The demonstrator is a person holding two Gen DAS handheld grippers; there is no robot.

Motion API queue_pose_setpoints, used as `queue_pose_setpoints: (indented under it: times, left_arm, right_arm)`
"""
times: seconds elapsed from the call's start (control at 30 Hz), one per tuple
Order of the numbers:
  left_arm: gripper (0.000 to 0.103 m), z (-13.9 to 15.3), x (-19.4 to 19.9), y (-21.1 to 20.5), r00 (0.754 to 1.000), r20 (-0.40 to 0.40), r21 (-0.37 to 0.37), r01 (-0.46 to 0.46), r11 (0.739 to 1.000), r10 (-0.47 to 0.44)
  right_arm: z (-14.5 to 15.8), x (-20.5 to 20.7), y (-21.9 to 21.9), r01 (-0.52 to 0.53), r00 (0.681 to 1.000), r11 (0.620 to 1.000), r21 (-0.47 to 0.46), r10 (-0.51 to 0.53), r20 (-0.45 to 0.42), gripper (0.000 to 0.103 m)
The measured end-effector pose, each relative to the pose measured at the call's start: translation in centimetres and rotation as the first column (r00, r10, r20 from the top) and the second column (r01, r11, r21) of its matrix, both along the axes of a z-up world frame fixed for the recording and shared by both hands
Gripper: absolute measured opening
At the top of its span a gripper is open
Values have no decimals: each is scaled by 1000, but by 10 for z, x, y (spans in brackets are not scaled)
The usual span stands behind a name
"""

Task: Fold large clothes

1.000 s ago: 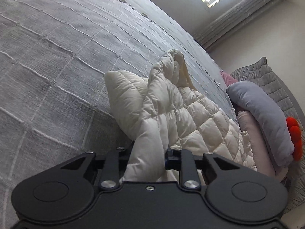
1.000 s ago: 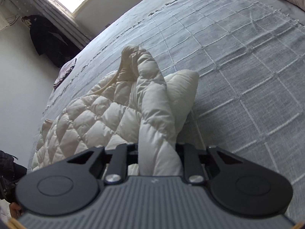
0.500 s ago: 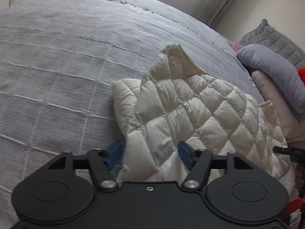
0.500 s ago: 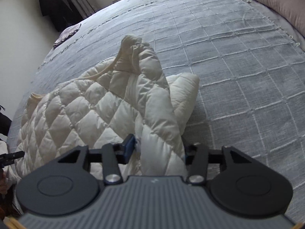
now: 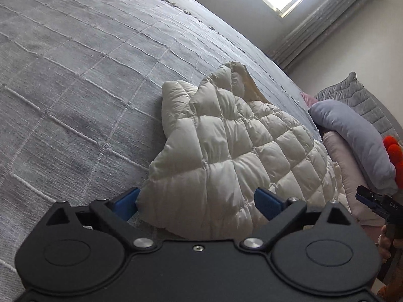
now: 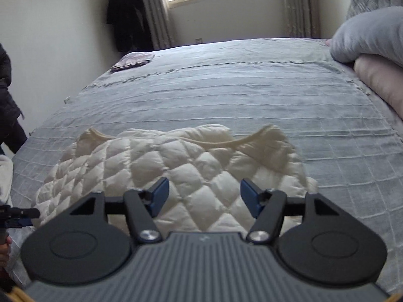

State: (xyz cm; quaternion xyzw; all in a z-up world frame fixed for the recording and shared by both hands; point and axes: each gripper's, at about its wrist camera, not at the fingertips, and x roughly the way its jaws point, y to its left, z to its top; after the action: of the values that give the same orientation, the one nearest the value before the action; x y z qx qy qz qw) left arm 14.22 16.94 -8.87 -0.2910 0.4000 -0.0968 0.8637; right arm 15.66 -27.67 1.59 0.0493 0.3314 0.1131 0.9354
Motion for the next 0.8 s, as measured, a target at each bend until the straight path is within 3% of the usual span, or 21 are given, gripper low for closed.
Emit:
queue_pose_setpoints:
  times: [0.23, 0.33, 0.4, 0.43, 0.5, 0.67, 0.8]
  left_arm:
    - [93, -18, 20, 4, 1000, 3, -86, -18, 996, 18]
    - [74, -20, 28, 1, 1000, 11, -93, -14, 996, 15]
    - [44, -18, 30, 1, 999, 28, -118, -14, 993, 18]
    - [39, -16, 28, 3, 999, 41, -143, -21, 990, 27]
    - [28, 2, 21, 0, 994, 105, -138, -9, 990, 24]
    - [26, 77, 6, -44, 950, 302, -35, 101, 994, -86]
    - [26, 113, 8, -95, 901, 380, 3, 223, 975, -207]
  right_arm:
    - [-28, 20, 68, -139, 990, 990, 35, 138, 22, 37]
    - [-49, 26, 86, -128, 992, 990, -54, 128, -12, 36]
    - [-65, 35, 89, -119, 992, 990, -69, 116, -51, 36]
    - [-72, 38, 90, -120, 991, 990, -75, 115, -65, 36]
    - [-83, 41, 93, -121, 990, 988, -92, 114, -79, 36]
    - [-90, 45, 90, -120, 989, 990, -71, 113, -101, 36]
    - [-89, 49, 80, -114, 986, 993, -5, 112, -126, 36]
